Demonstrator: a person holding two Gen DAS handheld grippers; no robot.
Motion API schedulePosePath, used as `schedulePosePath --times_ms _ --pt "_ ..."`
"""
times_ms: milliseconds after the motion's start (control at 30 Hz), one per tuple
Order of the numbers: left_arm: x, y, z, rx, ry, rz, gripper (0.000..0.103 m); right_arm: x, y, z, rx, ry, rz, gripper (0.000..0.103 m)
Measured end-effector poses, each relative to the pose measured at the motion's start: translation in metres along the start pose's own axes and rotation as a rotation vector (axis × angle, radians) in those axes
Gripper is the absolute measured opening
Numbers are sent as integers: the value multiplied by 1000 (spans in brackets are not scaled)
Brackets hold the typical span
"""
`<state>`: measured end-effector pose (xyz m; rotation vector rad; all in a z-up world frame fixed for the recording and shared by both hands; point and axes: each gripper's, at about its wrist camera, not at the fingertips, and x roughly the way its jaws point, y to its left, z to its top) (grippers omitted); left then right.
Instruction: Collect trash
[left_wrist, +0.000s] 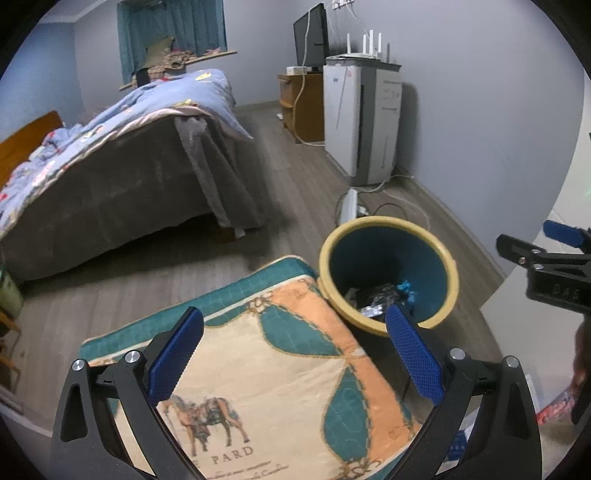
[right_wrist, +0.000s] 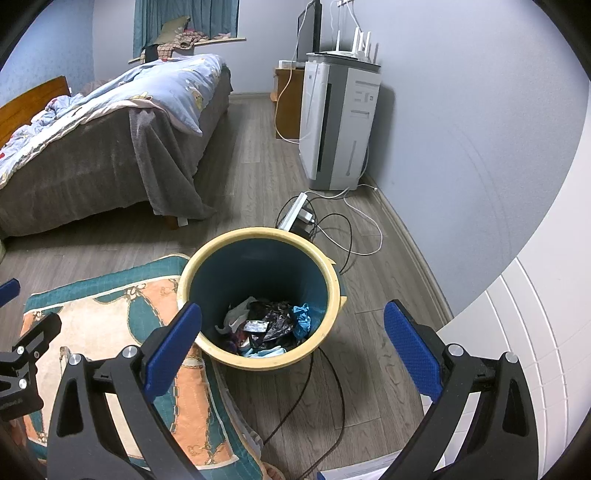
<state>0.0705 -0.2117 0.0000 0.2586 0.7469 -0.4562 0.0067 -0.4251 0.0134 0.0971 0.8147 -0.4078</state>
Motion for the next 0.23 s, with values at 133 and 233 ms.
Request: schedulePosePath --times_ms 133,233 --pt "-9 3 1 9 -16 15 98 5 0 0 -2 13 -15 97" --pt "-26 6 -2 28 -27 48 98 11 1 -1 0 29 -27 97"
